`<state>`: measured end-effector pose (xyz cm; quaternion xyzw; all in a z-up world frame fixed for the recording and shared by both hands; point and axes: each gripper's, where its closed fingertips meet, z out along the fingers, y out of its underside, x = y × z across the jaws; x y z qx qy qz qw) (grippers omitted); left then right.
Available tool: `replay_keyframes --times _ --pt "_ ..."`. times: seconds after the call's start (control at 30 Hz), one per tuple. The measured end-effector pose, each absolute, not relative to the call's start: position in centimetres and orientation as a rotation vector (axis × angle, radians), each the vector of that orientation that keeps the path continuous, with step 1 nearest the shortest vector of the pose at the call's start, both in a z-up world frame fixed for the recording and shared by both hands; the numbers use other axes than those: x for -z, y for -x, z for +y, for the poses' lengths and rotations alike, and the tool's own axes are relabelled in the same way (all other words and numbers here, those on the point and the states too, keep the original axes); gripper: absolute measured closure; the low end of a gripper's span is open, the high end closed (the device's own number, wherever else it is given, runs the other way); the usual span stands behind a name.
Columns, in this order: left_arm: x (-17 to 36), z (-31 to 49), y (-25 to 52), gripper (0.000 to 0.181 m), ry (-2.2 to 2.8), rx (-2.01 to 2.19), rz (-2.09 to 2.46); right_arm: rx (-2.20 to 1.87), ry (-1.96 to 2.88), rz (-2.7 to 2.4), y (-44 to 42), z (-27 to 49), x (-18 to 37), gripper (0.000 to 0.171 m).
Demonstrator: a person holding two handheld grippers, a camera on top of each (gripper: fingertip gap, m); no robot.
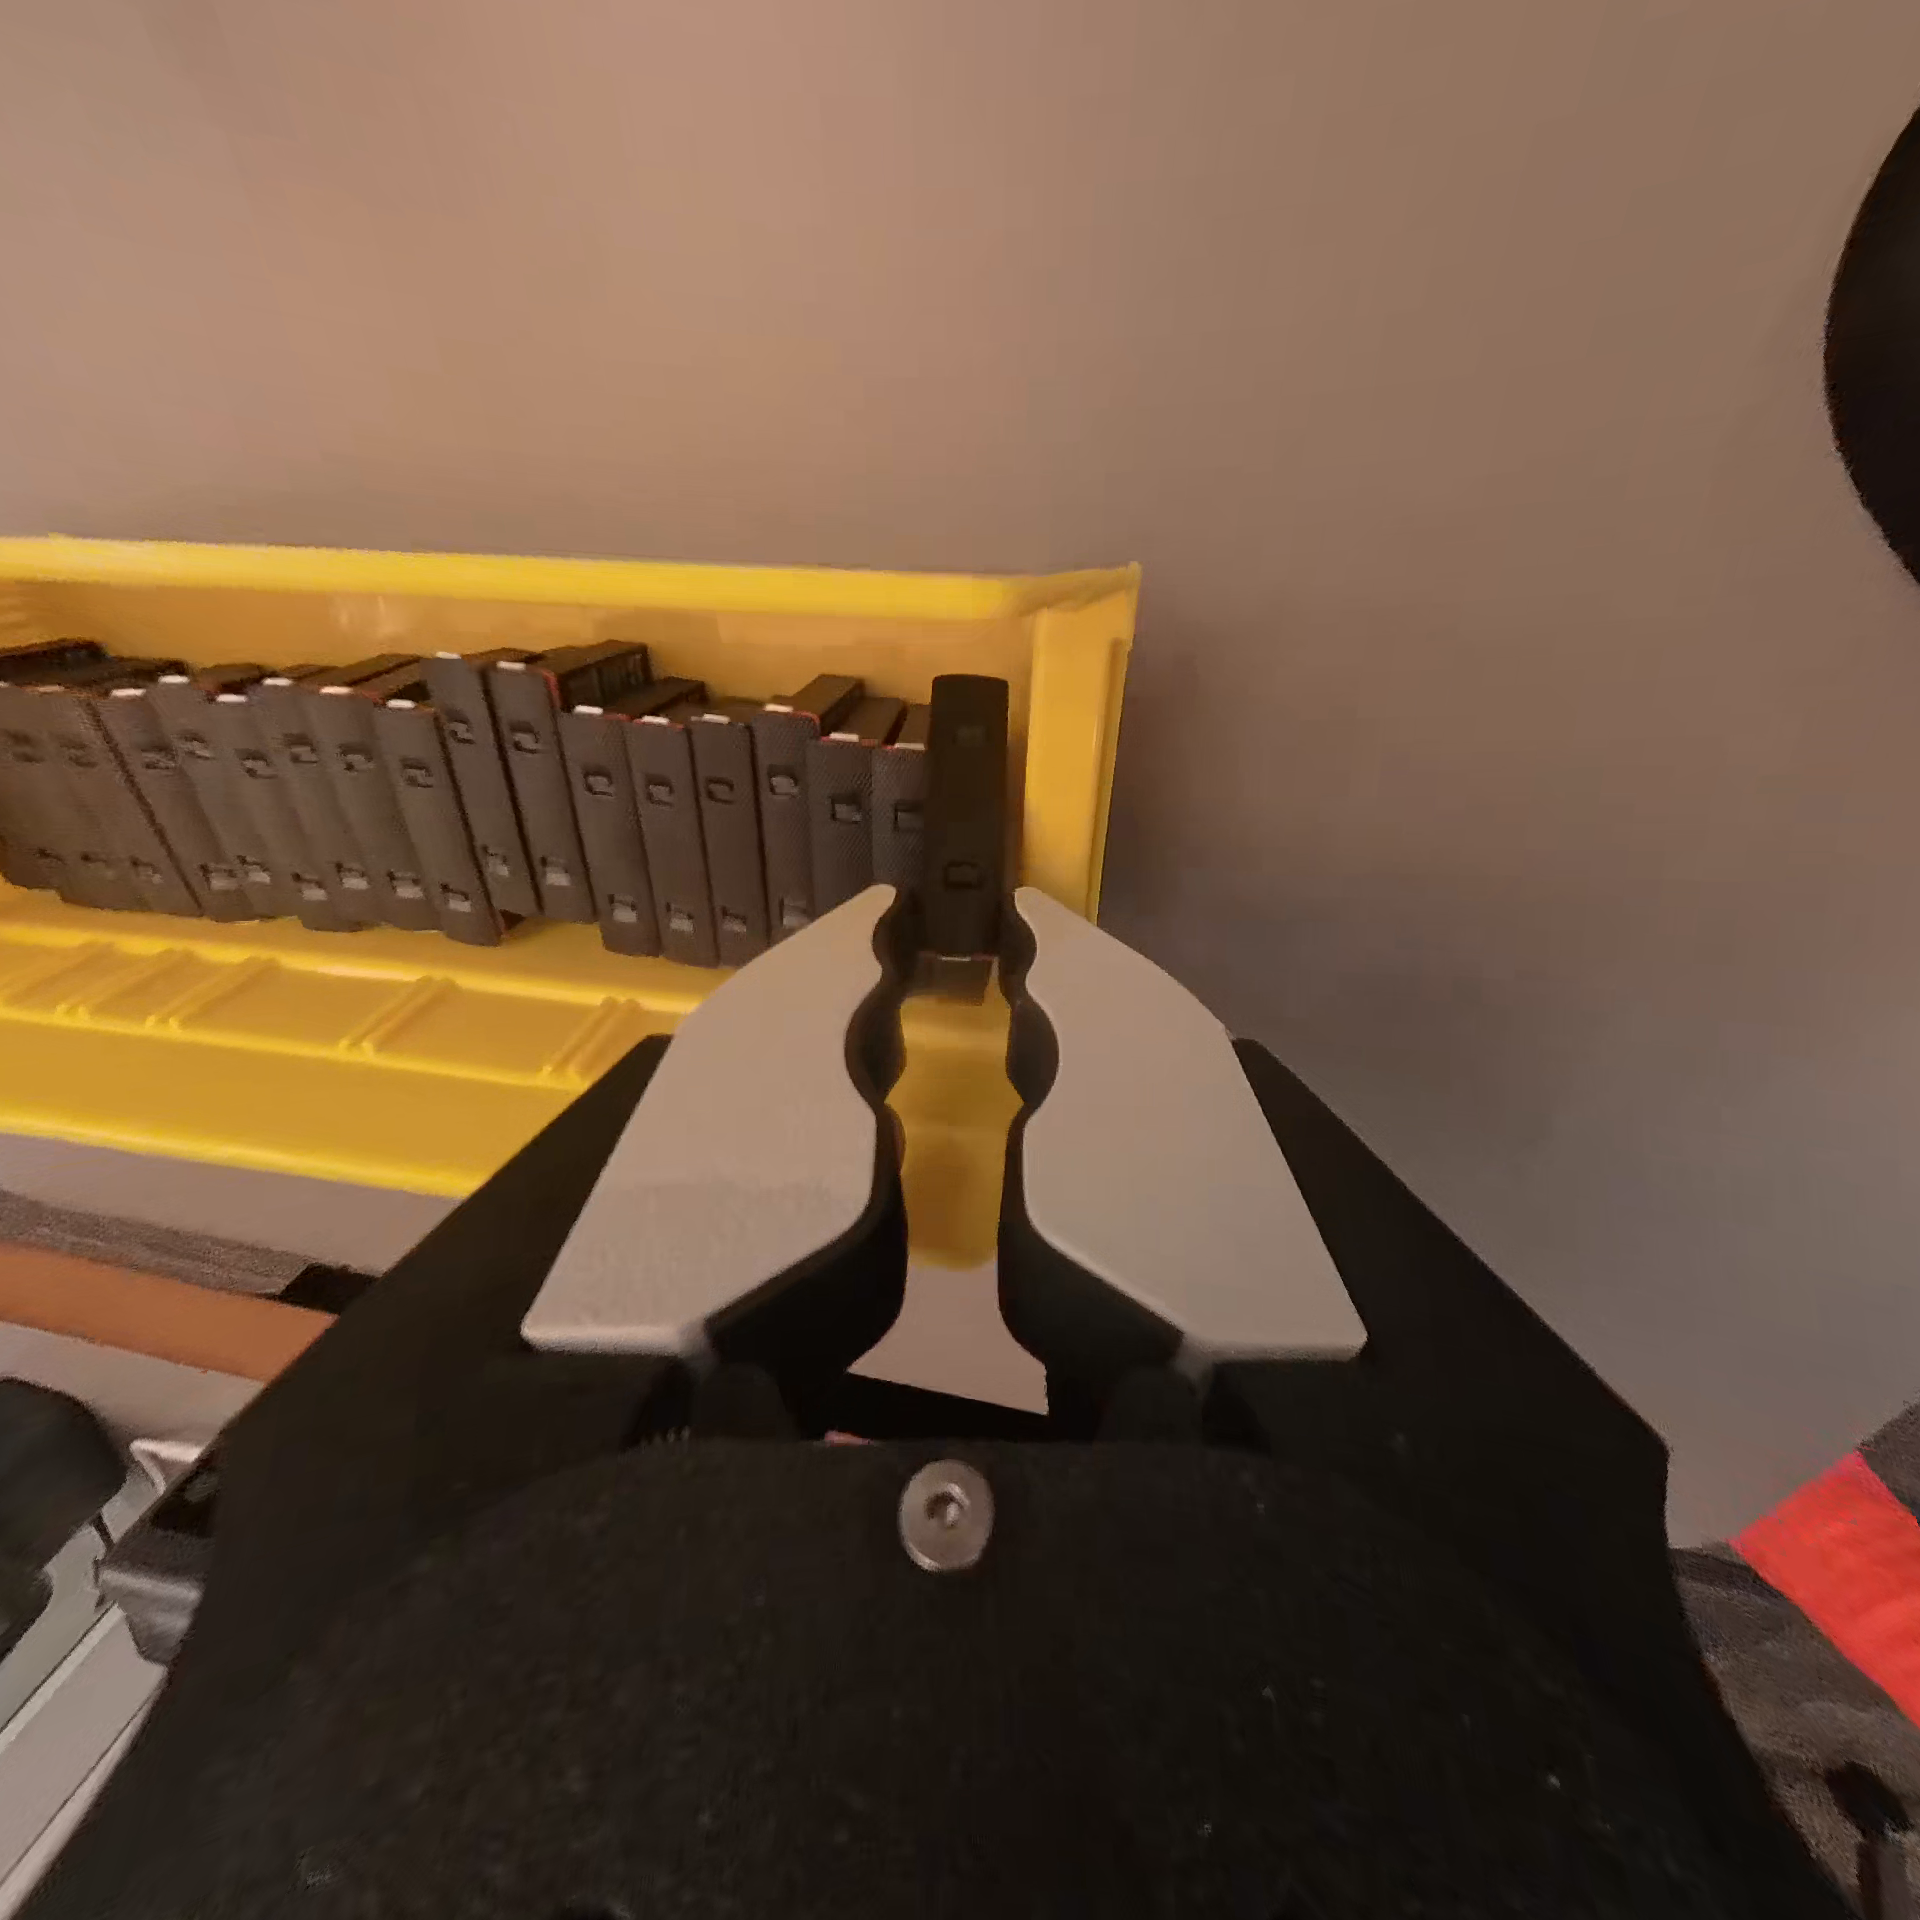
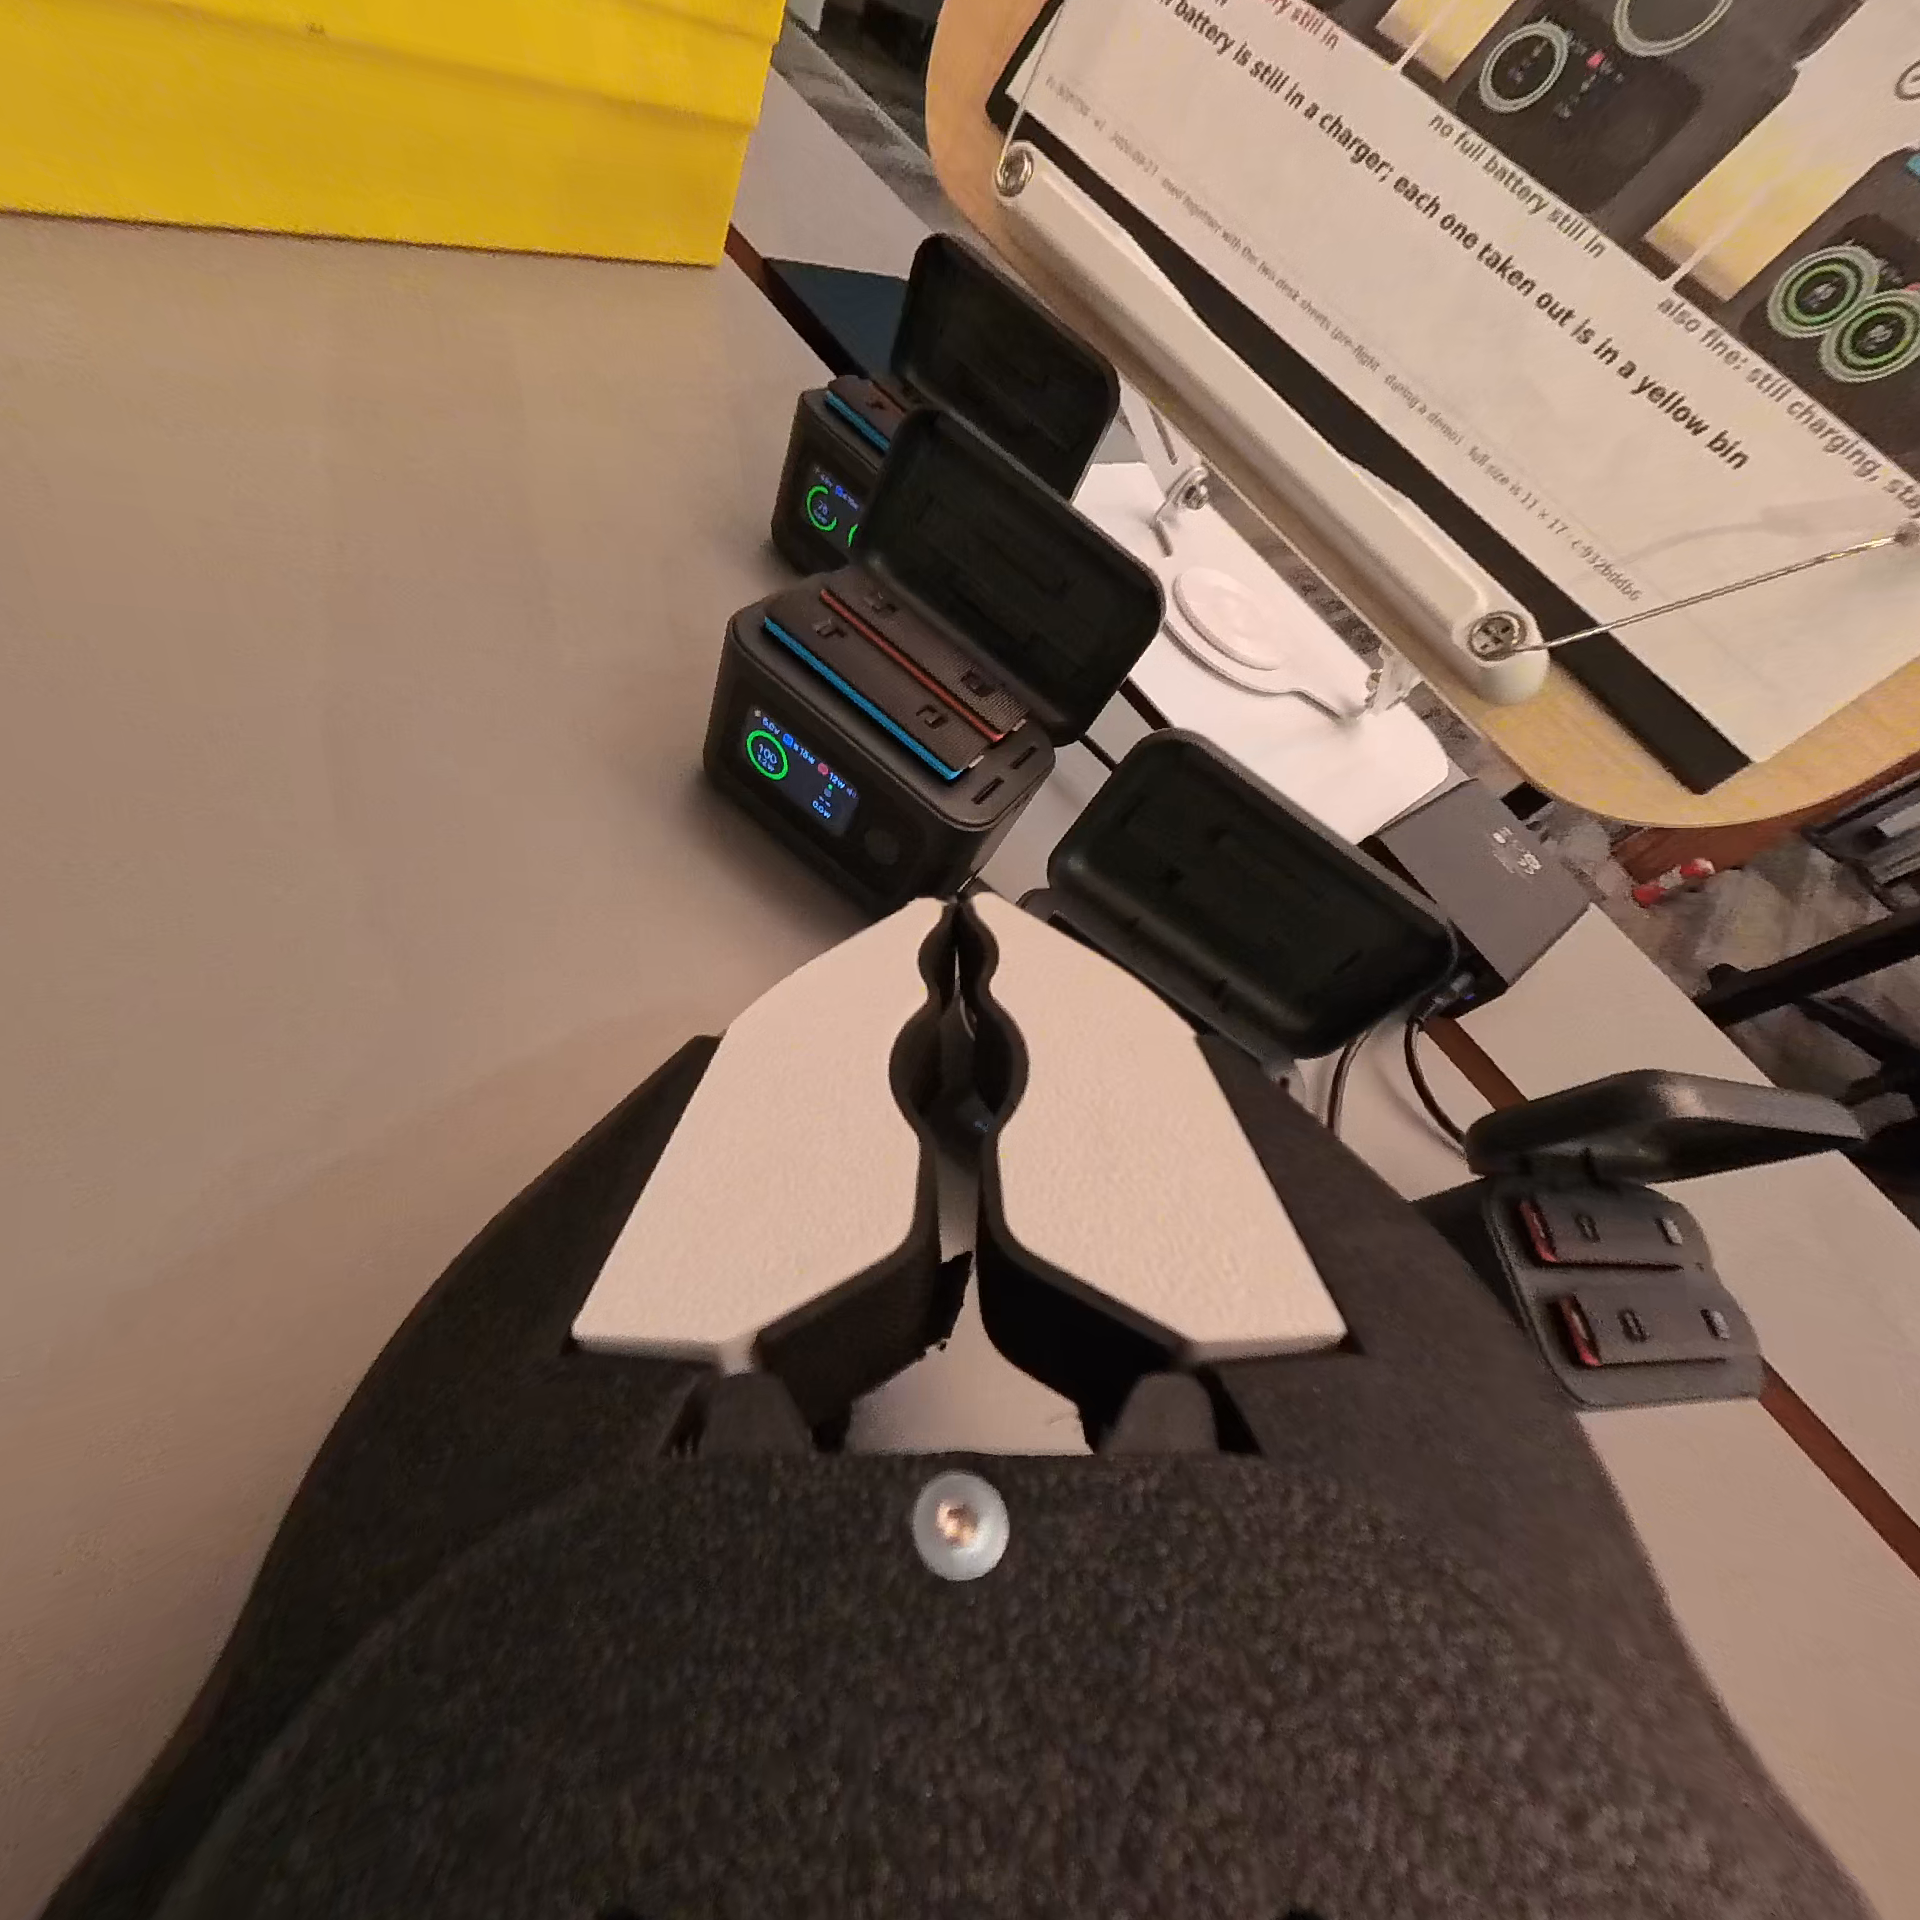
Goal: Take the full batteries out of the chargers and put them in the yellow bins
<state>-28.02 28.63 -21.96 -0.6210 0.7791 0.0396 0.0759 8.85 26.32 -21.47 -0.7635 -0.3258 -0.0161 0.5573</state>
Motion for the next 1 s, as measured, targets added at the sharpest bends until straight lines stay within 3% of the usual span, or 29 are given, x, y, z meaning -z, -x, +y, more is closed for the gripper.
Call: replay_keyframes --times 0.23,0.47,0.7,0.9,1.0 --pt "14.6 28.3 26.4 0.166 1.813 0.044 2.081 0.038 1.755 -0.746 -9.0 26.2 19.5 0.171" --pt "7.0 25.0 16.7 0.166 1.471 0.598 1.689 -0.106 1.612 -0.761 -7.2 24.2 14.0 0.169" --pt "6.0 22.3 6.9 0.166 1.378 1.141 1.287 -0.436 1.503 -0.790 -4.4 19.5 9.6 0.149" --pt "7.3 19.6 0.1 0.166 1.370 1.565 1.164 -0.662 1.582 -0.729 -4.0 18.1 11.7 0.120" --pt "7.9 17.6 -2.5 0.166 1.353 1.651 1.194 -0.777 1.575 -0.686 -4.3 17.3 12.1 0.125"
